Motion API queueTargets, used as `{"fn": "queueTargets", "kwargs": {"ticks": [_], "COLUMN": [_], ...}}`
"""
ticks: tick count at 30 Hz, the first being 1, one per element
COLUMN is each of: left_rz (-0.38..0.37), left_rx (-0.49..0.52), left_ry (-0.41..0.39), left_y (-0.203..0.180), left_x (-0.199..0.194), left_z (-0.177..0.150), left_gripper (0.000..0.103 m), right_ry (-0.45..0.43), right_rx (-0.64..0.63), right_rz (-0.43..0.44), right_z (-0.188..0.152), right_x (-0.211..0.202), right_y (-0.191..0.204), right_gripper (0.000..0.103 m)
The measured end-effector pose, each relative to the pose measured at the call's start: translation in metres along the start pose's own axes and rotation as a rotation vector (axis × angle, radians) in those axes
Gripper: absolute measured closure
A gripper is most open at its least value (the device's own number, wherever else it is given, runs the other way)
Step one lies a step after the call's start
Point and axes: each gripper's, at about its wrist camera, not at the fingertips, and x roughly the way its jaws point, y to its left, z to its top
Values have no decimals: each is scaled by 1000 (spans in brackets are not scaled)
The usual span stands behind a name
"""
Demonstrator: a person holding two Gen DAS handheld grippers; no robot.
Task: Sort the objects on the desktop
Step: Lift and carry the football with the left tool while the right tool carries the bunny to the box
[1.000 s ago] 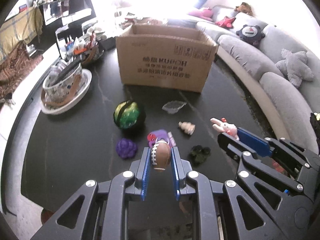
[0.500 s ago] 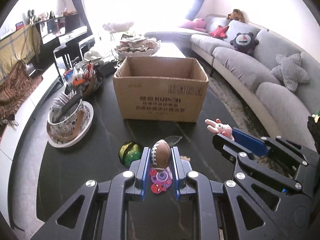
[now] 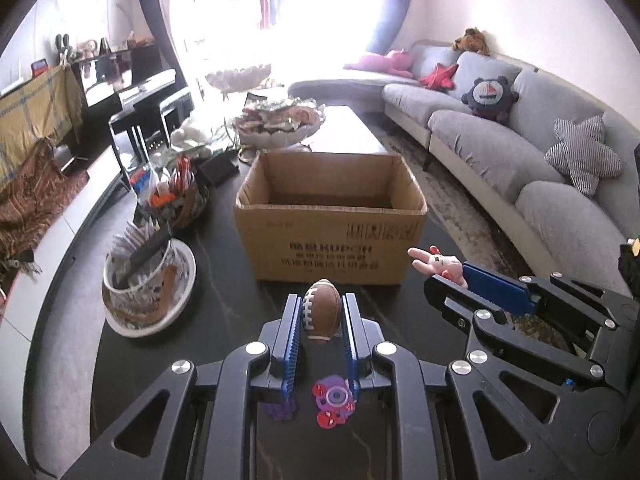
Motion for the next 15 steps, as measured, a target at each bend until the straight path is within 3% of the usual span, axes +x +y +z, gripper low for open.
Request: {"fn": "queueTargets", "kwargs": {"ticks": [15], "left_rz": [8], "left_rx": [19], "left_ry": [-65], "left_y": [7], "left_x": [3], "left_z": [61], "left_gripper": [85], "right_ry": [-73], "right_rx": [6], "right_rz": [-8], "right_z": [60], "right_x": [-4], "right_y": [-3], "right_gripper": [82]}}
